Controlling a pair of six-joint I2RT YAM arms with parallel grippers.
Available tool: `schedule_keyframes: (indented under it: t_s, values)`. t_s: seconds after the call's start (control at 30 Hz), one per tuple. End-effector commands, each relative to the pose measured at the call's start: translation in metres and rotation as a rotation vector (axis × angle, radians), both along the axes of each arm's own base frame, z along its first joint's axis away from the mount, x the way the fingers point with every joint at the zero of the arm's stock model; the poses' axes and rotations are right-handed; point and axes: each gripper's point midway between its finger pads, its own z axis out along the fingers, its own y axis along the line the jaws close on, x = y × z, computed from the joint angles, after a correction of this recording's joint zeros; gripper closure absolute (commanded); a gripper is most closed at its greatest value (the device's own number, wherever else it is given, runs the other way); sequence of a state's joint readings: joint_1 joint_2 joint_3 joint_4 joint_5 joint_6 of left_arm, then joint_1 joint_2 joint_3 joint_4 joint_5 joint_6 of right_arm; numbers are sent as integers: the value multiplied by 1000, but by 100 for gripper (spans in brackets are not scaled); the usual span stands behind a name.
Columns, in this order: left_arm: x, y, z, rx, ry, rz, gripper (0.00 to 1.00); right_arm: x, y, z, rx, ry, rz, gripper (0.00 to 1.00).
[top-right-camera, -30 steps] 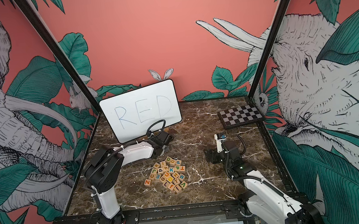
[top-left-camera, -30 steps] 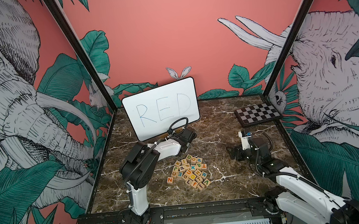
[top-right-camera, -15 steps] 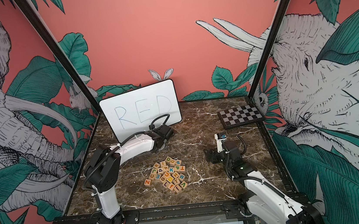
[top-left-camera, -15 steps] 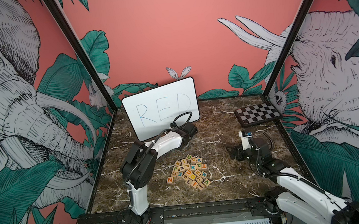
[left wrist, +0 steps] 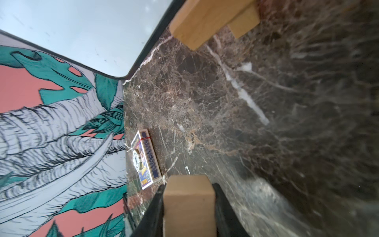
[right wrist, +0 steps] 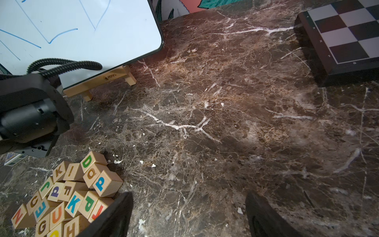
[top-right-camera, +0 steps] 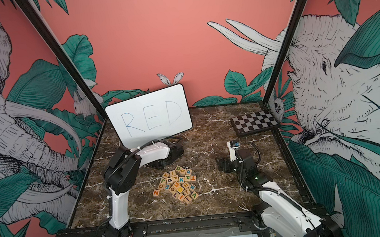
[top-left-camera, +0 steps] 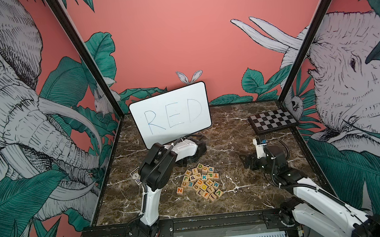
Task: Assemble the uppercase word "red" with letter blocks
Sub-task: Adjust the letter block at the center of the board.
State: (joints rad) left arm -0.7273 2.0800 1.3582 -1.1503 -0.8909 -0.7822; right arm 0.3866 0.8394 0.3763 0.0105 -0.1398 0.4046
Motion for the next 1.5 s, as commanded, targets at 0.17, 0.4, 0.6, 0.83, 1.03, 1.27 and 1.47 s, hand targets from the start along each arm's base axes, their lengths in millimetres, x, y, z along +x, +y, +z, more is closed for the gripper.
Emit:
schedule_keyframes:
  t_s: [0.17,0.4,0.6,0.83,1.03,1.27,1.47]
  values:
    - [6,5,-4,52,-35,10,68,-1,2,0,19,-9,2,14]
    - [4,-1,-20,-22,-34,12,66,-1,2,-2,15,-5,2,14]
    - [1,-2,-30,-20,-11,10,64,-1,1,-2,13,-5,-2,14]
    - [0,-5,-31,-61,-12,8,55,0,1,-3,11,-3,-1,14]
    - [-1,-12,-34,-100,-8,8,54,0,2,-4,10,-1,-2,14]
    - [-1,-18,-36,-131,-10,15,57,0,2,-4,10,1,1,14]
    - [-2,-29,-33,-130,-8,4,56,0,3,-4,13,0,4,14]
